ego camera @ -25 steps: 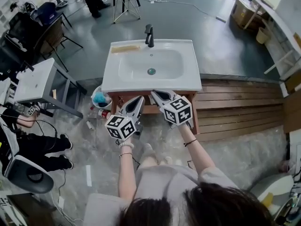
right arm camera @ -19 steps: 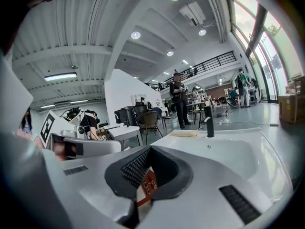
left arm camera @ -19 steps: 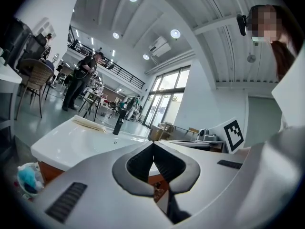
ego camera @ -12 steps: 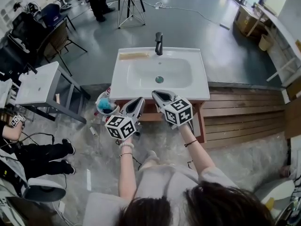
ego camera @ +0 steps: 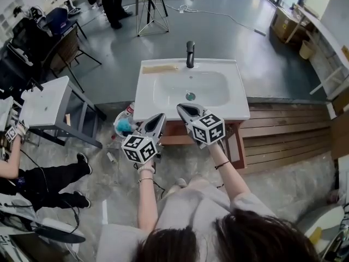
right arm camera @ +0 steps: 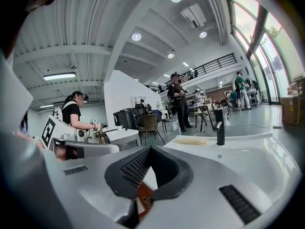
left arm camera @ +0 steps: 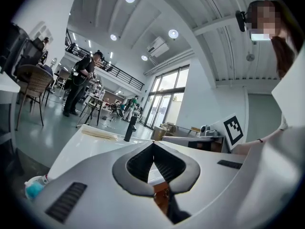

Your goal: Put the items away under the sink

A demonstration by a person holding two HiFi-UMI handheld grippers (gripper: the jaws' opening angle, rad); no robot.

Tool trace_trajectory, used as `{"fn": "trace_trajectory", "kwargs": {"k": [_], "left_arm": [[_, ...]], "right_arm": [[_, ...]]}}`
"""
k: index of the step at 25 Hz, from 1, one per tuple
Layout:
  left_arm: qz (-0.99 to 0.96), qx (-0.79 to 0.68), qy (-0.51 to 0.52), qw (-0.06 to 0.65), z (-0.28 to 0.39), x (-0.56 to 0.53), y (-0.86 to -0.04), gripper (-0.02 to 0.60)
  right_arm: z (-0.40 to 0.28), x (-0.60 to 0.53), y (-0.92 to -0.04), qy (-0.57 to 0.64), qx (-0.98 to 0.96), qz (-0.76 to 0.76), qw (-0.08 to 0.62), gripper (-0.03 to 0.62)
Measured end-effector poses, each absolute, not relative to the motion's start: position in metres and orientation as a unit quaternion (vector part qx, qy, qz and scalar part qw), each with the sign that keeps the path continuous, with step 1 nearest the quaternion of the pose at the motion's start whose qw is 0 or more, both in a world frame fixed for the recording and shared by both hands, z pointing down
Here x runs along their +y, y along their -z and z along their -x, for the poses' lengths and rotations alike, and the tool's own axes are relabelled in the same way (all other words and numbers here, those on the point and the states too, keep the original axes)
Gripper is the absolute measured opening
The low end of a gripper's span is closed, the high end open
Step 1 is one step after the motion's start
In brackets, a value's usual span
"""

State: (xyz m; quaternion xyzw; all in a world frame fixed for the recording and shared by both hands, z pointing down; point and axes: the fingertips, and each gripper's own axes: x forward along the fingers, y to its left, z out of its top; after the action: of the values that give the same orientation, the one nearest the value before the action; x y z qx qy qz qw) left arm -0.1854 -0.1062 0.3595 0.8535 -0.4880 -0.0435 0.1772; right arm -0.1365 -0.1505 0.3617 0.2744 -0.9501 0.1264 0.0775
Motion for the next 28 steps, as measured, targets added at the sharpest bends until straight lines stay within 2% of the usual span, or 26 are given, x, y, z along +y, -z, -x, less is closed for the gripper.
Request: {"fn": "trace_trajectory", "kwargs": {"k": [13,28], "left_arm": [[-0.846,-0.503,0.026,0.172,0.212,-0.137,-0.364,-0.003],[-0.814,-0.548,0.032,0.191,0.245,-0.207,-0.382,-0.003]], "right_arm": [[0.171,-0.19,-0.361,-0.13,-0.959,-0.24,0.078,0.015],[0.214,-0.273,-0.38,-0.128,-0.969,-0.168,0.129,0.015]]}}
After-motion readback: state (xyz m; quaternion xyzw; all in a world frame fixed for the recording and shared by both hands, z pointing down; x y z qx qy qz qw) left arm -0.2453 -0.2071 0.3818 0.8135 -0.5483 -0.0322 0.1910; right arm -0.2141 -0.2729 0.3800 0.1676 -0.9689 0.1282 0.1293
